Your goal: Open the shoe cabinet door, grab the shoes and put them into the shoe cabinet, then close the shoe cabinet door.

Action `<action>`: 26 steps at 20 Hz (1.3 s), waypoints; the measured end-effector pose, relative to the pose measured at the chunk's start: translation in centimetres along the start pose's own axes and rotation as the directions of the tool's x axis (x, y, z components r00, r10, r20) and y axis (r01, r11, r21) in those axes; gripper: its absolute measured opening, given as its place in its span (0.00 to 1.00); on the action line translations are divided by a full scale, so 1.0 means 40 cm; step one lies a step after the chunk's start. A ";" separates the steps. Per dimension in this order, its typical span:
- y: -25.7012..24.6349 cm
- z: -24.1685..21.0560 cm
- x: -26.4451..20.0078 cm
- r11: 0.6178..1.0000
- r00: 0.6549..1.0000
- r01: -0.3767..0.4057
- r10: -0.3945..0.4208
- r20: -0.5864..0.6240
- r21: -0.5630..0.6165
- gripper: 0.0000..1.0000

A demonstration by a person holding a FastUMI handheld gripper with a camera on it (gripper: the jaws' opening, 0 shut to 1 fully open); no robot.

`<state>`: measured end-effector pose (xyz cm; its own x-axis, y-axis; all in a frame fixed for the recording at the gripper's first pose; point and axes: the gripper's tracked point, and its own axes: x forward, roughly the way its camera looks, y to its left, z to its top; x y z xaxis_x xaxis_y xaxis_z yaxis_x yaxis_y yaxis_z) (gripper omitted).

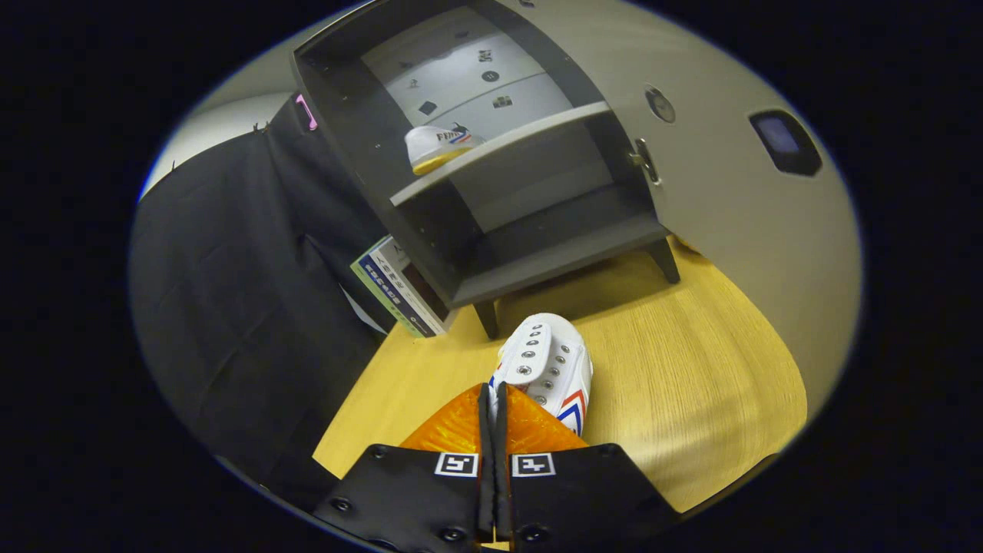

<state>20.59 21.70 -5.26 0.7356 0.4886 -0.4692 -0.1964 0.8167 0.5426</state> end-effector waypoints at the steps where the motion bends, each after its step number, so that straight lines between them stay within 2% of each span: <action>1: 0.021 0.045 -0.009 1.000 0.999 -0.017 0.017 0.032 -0.001 0.02; 6: 0.120 0.229 0.017 0.995 0.983 -0.096 0.097 0.158 -0.011 0.02; 8: 0.138 0.281 -0.015 0.993 0.970 -0.119 0.120 0.210 -0.015 0.02; 15: 0.195 0.515 -0.034 0.987 0.915 -0.138 0.157 0.373 -0.077 0.02; 18: 0.187 0.600 -0.008 0.987 0.894 -0.106 0.149 0.423 -0.125 0.02; 26: 0.125 0.791 0.130 0.965 0.861 0.063 0.077 0.503 -0.255 0.02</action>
<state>43.94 18.60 17.05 0.9443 0.3288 -0.0115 -0.3085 0.8969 0.3168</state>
